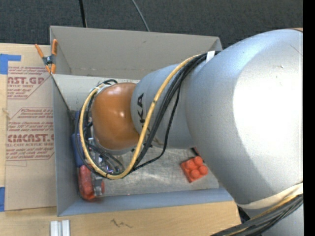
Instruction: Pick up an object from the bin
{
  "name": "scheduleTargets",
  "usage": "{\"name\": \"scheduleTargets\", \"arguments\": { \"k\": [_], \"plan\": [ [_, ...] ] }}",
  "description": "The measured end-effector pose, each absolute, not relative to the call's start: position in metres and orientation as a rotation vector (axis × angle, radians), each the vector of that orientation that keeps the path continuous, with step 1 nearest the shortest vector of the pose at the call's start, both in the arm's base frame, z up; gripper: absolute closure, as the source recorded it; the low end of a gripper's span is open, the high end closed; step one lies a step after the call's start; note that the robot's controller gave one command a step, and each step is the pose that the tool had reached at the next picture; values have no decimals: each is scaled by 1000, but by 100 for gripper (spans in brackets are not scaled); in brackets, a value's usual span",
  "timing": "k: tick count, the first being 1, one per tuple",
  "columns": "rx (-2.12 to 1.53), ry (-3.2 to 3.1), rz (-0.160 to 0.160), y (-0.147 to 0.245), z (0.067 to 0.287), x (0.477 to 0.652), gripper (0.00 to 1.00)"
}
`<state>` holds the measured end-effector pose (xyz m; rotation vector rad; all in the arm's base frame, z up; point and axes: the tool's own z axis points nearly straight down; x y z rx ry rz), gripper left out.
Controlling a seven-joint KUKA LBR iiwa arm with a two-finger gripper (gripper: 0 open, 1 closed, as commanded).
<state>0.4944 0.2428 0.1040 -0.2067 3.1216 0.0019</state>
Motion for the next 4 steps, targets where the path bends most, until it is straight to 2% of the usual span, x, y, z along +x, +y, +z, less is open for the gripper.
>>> {"name": "scheduleTargets", "arguments": {
  "k": [1,4],
  "plan": [
    [-204,3112,6,242,103,496,0],
    [-203,3113,7,242,103,496,0]
  ]
}}
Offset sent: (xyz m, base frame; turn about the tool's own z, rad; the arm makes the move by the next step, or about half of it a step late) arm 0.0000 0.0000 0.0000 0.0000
